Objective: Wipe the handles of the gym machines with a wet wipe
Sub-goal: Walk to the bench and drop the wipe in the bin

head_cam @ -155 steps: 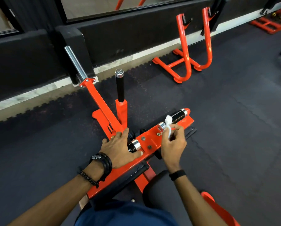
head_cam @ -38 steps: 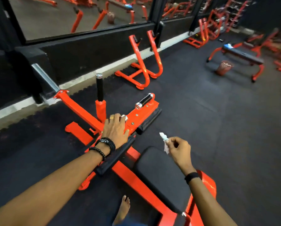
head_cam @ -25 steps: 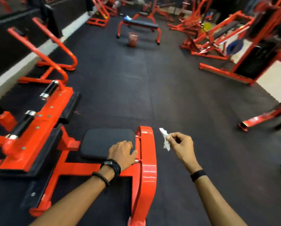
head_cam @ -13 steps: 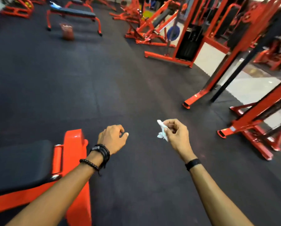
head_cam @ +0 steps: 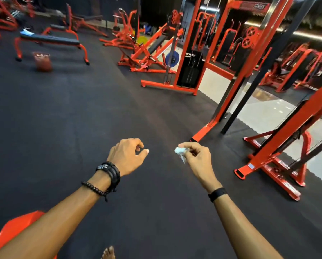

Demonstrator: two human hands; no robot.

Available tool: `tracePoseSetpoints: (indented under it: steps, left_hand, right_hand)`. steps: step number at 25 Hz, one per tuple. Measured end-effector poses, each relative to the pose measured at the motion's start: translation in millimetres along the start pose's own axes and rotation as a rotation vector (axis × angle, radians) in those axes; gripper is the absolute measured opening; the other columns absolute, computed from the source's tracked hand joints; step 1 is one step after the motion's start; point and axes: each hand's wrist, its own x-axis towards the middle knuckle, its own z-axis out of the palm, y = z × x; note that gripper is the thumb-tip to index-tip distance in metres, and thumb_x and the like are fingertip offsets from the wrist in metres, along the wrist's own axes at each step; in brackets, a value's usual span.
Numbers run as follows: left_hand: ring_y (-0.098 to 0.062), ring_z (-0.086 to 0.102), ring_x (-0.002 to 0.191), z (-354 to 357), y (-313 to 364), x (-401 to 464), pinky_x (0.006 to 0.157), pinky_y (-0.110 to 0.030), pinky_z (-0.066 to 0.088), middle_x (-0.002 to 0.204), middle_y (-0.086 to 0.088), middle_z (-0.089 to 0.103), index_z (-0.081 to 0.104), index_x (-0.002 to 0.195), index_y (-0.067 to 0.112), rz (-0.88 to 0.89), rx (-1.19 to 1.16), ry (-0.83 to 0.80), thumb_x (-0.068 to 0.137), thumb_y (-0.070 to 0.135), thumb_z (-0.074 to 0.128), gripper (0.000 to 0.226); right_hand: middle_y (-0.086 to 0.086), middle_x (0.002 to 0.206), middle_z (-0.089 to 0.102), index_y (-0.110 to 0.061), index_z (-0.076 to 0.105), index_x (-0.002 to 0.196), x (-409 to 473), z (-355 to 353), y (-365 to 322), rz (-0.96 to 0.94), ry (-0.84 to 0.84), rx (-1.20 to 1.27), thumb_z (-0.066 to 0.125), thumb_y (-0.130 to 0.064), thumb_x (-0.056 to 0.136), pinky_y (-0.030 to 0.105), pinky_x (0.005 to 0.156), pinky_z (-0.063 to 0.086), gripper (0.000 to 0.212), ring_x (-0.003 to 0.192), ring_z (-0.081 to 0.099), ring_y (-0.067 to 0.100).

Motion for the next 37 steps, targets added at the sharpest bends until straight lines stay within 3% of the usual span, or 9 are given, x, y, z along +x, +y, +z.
tracePoseSetpoints:
  steps: [3, 6, 9, 19, 22, 24, 26, 31, 37]
  left_hand:
    - [-0.015, 0.065, 0.089, -7, -29, 87, 0.082, -0.035, 0.053, 0.091, 0.013, 0.067, 0.068, 0.099, 0.026, 0.004, 0.021, 0.019, 0.087, 0.047, 0.064, 0.024]
    - [-0.015, 0.065, 0.086, -33, -55, 170, 0.076, -0.032, 0.051, 0.085, 0.014, 0.065, 0.066, 0.092, 0.027, 0.0, 0.055, 0.047, 0.085, 0.046, 0.066, 0.021]
    - [-0.019, 0.065, 0.084, -52, -81, 246, 0.073, -0.031, 0.047, 0.081, 0.011, 0.065, 0.063, 0.084, 0.026, 0.004, 0.142, 0.084, 0.083, 0.047, 0.067, 0.022]
    - [-0.018, 0.063, 0.084, -44, -230, 461, 0.076, -0.033, 0.05, 0.083, 0.011, 0.065, 0.061, 0.085, 0.026, -0.115, 0.278, 0.094, 0.084, 0.049, 0.065, 0.023]
    - [-0.012, 0.063, 0.08, -60, -277, 551, 0.077, -0.032, 0.052, 0.08, 0.014, 0.065, 0.063, 0.083, 0.026, -0.158, 0.207, 0.111, 0.082, 0.045, 0.07, 0.021]
    - [-0.006, 0.063, 0.074, -83, -298, 602, 0.076, -0.034, 0.055, 0.076, 0.015, 0.067, 0.064, 0.08, 0.026, -0.165, 0.066, 0.1, 0.078, 0.044, 0.073, 0.019]
    - [-0.004, 0.064, 0.07, -114, -326, 657, 0.075, -0.032, 0.056, 0.075, 0.014, 0.069, 0.068, 0.08, 0.025, -0.17, -0.038, 0.19, 0.072, 0.045, 0.072, 0.022]
    - [-0.007, 0.065, 0.068, -168, -417, 735, 0.071, -0.023, 0.053, 0.077, 0.01, 0.07, 0.07, 0.085, 0.019, -0.248, -0.137, 0.411, 0.069, 0.039, 0.071, 0.026]
    - [-0.011, 0.066, 0.072, -197, -554, 850, 0.071, -0.024, 0.053, 0.081, 0.005, 0.072, 0.071, 0.089, 0.015, -0.299, -0.133, 0.414, 0.076, 0.022, 0.081, 0.017]
  right_hand:
    - [0.007, 0.062, 0.064, -0.014, 0.074, 0.078, 91, 38, -10, -0.056, -0.03, -0.016, 0.067, -0.017, 0.087, 0.025, 0.063, 0.045, 0.012, 0.058, 0.055, 0.01]
    - [-0.01, 0.067, 0.064, -0.019, 0.074, 0.075, 178, 88, -30, -0.132, -0.074, -0.037, 0.067, -0.024, 0.088, 0.024, 0.064, 0.045, 0.016, 0.061, 0.056, 0.008]
    - [-0.013, 0.069, 0.063, -0.02, 0.073, 0.075, 253, 130, -48, -0.196, -0.087, -0.05, 0.069, -0.027, 0.088, 0.021, 0.064, 0.042, 0.015, 0.063, 0.055, 0.008]
    - [-0.006, 0.079, 0.071, -0.011, 0.075, 0.087, 502, 294, -12, -0.209, -0.208, -0.022, 0.066, -0.006, 0.086, 0.017, 0.067, 0.05, 0.01, 0.067, 0.062, 0.004]
    - [-0.005, 0.086, 0.073, -0.012, 0.074, 0.09, 604, 356, -20, -0.286, -0.307, 0.019, 0.065, -0.003, 0.085, 0.021, 0.072, 0.054, 0.014, 0.077, 0.067, 0.008]
    - [-0.007, 0.089, 0.072, -0.013, 0.073, 0.093, 664, 389, -39, -0.338, -0.36, 0.035, 0.065, -0.002, 0.083, 0.016, 0.07, 0.05, 0.016, 0.074, 0.063, 0.0]
    - [-0.006, 0.09, 0.072, -0.013, 0.072, 0.096, 730, 431, -63, -0.411, -0.405, 0.038, 0.066, -0.003, 0.083, 0.016, 0.069, 0.049, 0.018, 0.072, 0.061, 0.0]
    - [0.001, 0.087, 0.074, -0.019, 0.074, 0.094, 837, 561, -89, -0.485, -0.617, 0.038, 0.069, -0.009, 0.084, 0.033, 0.072, 0.055, 0.014, 0.077, 0.067, 0.026]
    - [-0.002, 0.08, 0.071, -0.011, 0.075, 0.095, 957, 712, -105, -0.55, -0.747, 0.012, 0.072, -0.01, 0.085, 0.016, 0.068, 0.048, 0.01, 0.064, 0.058, 0.001]
